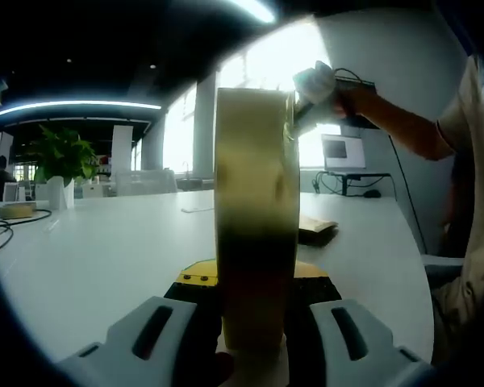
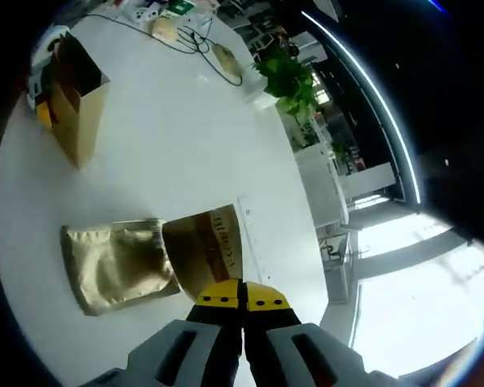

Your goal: Extract single mask from mask box in order stack masks on table

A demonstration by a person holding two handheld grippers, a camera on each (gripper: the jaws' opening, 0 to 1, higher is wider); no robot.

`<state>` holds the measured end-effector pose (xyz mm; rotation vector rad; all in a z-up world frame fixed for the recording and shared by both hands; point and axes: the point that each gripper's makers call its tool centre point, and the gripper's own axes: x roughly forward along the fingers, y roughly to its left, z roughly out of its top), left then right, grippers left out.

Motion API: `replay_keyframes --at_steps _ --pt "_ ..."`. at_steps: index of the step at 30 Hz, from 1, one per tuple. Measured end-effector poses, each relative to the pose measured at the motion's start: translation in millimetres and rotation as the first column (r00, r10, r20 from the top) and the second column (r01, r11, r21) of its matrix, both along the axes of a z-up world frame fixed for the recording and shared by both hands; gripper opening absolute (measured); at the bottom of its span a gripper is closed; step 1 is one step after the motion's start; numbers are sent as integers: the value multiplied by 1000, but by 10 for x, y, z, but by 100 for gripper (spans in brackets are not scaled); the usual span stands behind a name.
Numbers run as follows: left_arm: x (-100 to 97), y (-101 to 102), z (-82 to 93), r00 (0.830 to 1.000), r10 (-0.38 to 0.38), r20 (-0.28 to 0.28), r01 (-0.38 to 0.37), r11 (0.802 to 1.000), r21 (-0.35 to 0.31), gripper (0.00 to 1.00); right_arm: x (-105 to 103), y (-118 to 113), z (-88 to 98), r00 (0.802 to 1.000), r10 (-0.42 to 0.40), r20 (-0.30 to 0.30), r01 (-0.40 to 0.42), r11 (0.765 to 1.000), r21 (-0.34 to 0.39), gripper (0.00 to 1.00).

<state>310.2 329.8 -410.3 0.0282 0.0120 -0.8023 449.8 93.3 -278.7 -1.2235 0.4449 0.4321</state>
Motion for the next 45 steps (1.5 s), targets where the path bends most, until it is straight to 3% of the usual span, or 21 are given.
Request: replay_keyframes --at_steps 8,22,35,45 --pt "5 0 -1 1000 0 0 0 1000 0 19 -72 29 -58 1000 -5 8 5 1000 -29 0" --pt "5 -1 4 1000 1 1 -1 1000 1 19 -512 198 -181 999 43 1 -43 998 -35 0" --pt "6 6 2 1000 2 1 -2 1000 1 19 -962 317 -558 994 92 -56 -94 995 -18 0" --pt "1 16 -5 1000 2 1 -2 1000 1 19 -1147 362 -907 988 106 -114 -104 994 25 0"
